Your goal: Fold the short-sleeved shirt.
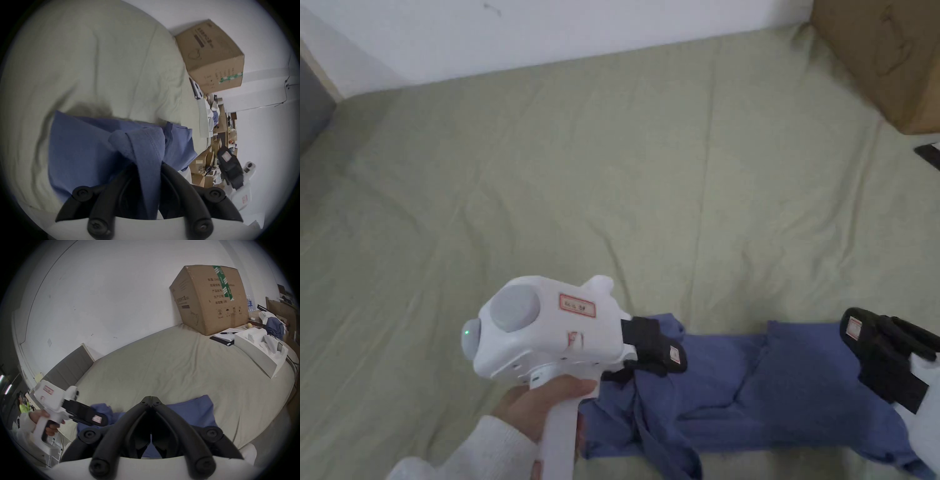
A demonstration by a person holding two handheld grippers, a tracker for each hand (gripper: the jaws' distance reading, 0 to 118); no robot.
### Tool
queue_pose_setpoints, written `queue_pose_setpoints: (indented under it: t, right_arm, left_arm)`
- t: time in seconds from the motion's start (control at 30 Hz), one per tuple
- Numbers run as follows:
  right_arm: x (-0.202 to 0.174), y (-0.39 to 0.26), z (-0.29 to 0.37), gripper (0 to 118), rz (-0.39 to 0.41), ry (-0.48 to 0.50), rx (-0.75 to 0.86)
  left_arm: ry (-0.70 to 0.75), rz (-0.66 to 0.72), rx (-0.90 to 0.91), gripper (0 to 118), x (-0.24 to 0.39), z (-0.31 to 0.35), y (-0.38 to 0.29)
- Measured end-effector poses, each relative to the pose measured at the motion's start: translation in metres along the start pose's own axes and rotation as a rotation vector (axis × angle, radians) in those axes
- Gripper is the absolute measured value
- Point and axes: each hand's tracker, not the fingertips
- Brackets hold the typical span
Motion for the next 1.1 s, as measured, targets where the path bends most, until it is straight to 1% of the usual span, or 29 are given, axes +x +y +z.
queue_pose_setpoints:
  t: [0.07, 0.1, 0.17, 0.2, 0.23, 0.37, 0.5, 0.53, 0.57, 0.6, 0.63, 0.67, 0.7, 0.77, 0.83, 0.97, 1.1]
  right_arm:
    - [0.006, 0.000, 0.002, 0, -0.021, -0.013, 0.008]
    - [0.007, 0.000, 0.002, 0, -0.031, -0.012, 0.010]
    - [0.010, -0.001, 0.002, 0, -0.046, -0.014, 0.009]
    - [0.011, -0.001, 0.001, 0, -0.049, -0.015, 0.007]
    - [0.010, -0.002, 0.000, 0, -0.051, -0.013, 0.005]
    - [0.006, -0.006, -0.005, 0, -0.051, -0.002, -0.015]
    - [0.001, -0.008, -0.007, 0, -0.045, 0.014, -0.029]
    - [0.000, -0.008, -0.007, 0, -0.040, 0.016, -0.031]
    - [-0.001, -0.009, -0.007, 0, -0.035, 0.018, -0.032]
    - [-0.001, -0.009, -0.007, 0, -0.031, 0.017, -0.033]
    - [-0.001, -0.009, -0.007, 0, -0.027, 0.017, -0.036]
    - [-0.002, -0.009, -0.007, 0, -0.025, 0.015, -0.037]
    - [-0.001, -0.009, -0.007, 0, -0.025, 0.014, -0.036]
    - [0.001, -0.010, -0.005, 0, -0.027, 0.008, -0.025]
    - [0.002, -0.010, -0.003, 0, -0.020, -0.006, -0.004]
    - [0.006, -0.009, 0.000, 0, -0.007, -0.014, 0.030]
    - [0.011, -0.010, -0.001, 0, 0.003, -0.024, 0.030]
  left_arm:
    - [0.023, -0.021, -0.029, 14, 0.008, -0.017, 0.004]
    - [0.029, -0.026, -0.025, 31, 0.009, -0.021, 0.004]
    - [0.034, -0.052, -0.011, 76, 0.013, -0.021, 0.004]
    - [0.013, -0.071, 0.002, 98, 0.017, -0.018, 0.004]
    - [-0.012, -0.084, 0.012, 105, 0.019, -0.014, 0.003]
    - [-0.075, -0.121, 0.050, 107, 0.023, 0.018, 0.001]
    - [-0.023, -0.128, 0.124, 107, 0.010, 0.053, -0.003]
    - [-0.007, -0.115, 0.133, 106, 0.001, 0.059, -0.005]
    - [0.021, -0.099, 0.140, 102, -0.008, 0.063, -0.008]
    - [0.045, -0.075, 0.155, 80, -0.007, 0.066, -0.013]
    - [0.070, -0.063, 0.164, 45, -0.014, 0.065, -0.017]
    - [0.088, -0.066, 0.156, 3, -0.020, 0.061, -0.021]
    - [0.104, -0.056, 0.152, 0, -0.024, 0.055, -0.024]
    - [0.096, -0.070, 0.107, 0, -0.025, 0.042, -0.032]
    - [0.074, -0.085, 0.111, 0, -0.019, 0.028, -0.040]
    - [0.080, -0.128, 0.058, 0, -0.010, -0.008, -0.032]
    - [0.089, -0.159, -0.020, 0, 0.004, -0.047, -0.030]
